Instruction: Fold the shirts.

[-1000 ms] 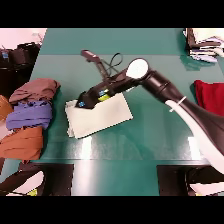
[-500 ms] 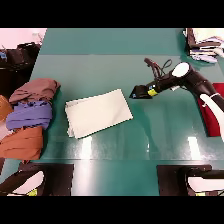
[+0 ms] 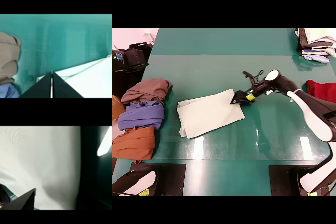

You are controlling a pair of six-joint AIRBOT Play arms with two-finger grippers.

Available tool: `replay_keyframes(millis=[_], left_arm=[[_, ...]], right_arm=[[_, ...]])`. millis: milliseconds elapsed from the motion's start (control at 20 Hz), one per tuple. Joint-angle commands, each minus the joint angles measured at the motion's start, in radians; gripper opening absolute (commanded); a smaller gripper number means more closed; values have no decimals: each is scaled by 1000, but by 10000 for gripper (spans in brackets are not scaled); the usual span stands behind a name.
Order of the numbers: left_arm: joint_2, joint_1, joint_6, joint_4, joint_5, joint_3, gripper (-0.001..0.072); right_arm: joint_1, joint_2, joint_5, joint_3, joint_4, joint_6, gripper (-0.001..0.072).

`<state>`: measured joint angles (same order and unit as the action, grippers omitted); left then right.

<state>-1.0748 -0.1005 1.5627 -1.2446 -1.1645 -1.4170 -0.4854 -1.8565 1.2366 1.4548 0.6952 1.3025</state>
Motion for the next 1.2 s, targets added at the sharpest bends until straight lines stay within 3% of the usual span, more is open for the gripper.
replay_keyframes(millis=[0,150,500,750,1000,1150], left_arm=[[1,-1,0,59,-3,4,24],[1,45,-1,75,1,4,23],[1,265,1,75,69,4,24],[1,344,9,77,90,4,24],[1,424,10,77,165,4,24],[1,461,12,77,205,4,24]], right_arm=[[-61,-71,29,77,-31,-8,356],[-68,-66,17,100,-32,-56,17],[130,109,-14,118,52,-53,16],[495,292,-76,118,192,29,16],[877,345,-180,118,187,77,16],[1010,345,-209,118,187,90,16]])
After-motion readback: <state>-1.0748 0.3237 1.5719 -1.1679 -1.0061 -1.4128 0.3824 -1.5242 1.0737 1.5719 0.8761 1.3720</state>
